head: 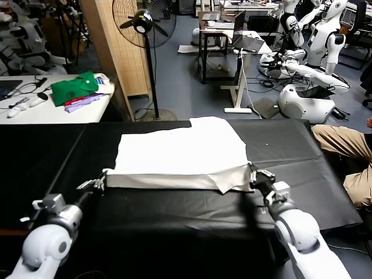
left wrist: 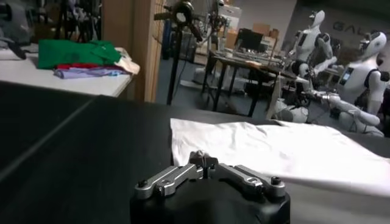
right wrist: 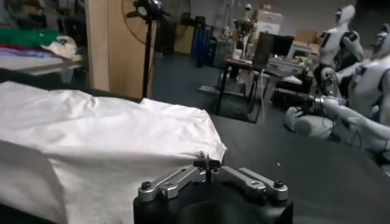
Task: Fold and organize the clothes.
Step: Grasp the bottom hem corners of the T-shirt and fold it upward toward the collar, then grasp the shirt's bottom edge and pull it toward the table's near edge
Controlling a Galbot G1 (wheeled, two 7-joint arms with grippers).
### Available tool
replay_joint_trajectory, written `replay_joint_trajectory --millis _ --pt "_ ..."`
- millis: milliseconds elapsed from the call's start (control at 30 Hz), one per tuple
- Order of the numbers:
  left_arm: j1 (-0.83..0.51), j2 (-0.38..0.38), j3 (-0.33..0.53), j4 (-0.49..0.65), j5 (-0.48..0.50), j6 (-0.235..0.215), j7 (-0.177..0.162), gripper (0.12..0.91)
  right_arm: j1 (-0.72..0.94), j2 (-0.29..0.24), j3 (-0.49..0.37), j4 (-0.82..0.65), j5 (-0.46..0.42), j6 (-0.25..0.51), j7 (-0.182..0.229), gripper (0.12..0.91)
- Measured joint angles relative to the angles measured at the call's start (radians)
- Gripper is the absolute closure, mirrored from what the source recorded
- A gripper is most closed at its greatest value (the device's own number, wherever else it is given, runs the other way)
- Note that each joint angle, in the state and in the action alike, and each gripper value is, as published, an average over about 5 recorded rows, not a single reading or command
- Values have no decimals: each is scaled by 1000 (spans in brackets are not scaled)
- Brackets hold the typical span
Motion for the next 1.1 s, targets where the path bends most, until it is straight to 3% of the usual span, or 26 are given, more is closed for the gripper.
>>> replay_joint_trajectory --millis 167,300,367,500,633,767,933,1100 --pt "-65 10 48 72 30 -2 3 903 42 7 -23 -54 23 0 -27 886" --pt "-107 10 74 116 51 2 7 878 29 2 -13 -41 56 -36 -33 714" --pt "-122 9 81 129 56 2 8 808 8 -5 0 -14 80 -59 -29 613" --pt "-127 10 86 134 57 5 7 593 -53 -22 40 67 132 -109 -21 383" --pt "-112 13 79 120 56 9 10 365 -120 -30 78 138 153 -139 -16 247" --pt "-80 13 63 99 42 19 19 246 -165 -20 100 161 159 -143 -3 229" --pt "-44 11 47 96 0 44 22 233 -179 3 105 154 175 -148 5 260" --pt "-24 12 42 101 -17 75 30 265 -184 26 100 131 178 -151 16 388"
